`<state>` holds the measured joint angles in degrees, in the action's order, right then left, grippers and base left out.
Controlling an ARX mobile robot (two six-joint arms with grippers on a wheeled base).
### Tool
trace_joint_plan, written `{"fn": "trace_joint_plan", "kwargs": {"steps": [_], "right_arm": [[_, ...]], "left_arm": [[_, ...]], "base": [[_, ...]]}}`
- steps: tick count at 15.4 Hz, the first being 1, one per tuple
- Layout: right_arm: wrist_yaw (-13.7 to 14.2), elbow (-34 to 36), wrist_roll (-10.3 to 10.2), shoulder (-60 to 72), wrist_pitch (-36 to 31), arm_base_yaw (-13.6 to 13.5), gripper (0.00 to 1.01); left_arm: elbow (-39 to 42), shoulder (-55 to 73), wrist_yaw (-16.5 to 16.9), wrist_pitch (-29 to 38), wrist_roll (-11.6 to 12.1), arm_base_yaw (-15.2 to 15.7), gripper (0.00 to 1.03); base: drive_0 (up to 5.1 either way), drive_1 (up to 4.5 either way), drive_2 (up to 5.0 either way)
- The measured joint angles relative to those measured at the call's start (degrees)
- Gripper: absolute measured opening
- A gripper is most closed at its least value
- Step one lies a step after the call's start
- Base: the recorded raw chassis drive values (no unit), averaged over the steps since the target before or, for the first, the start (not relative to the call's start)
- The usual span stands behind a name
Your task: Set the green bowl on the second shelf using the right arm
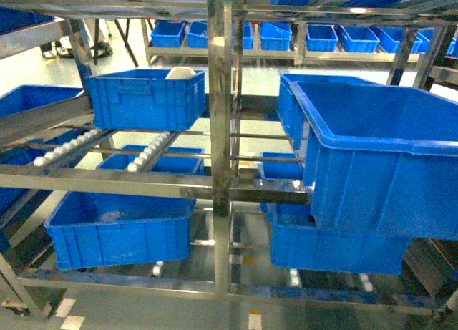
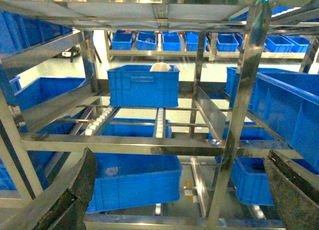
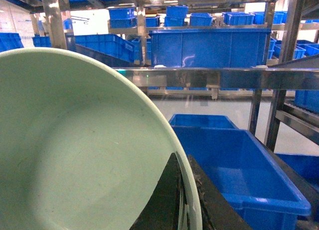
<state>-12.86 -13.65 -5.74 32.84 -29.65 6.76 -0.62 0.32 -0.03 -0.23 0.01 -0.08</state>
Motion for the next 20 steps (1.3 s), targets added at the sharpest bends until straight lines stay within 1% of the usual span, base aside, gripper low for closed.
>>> {"fn": "trace_joint_plan", "kwargs": {"steps": [20], "right_arm": [[0.2, 0.0, 0.0, -0.4, 0.0, 0.0, 0.02]], "left_arm": [[0.0, 0.0, 0.0, 0.2, 0.0, 0.0, 0.98]], "base": [[-4.9, 2.42, 2.4]]}}
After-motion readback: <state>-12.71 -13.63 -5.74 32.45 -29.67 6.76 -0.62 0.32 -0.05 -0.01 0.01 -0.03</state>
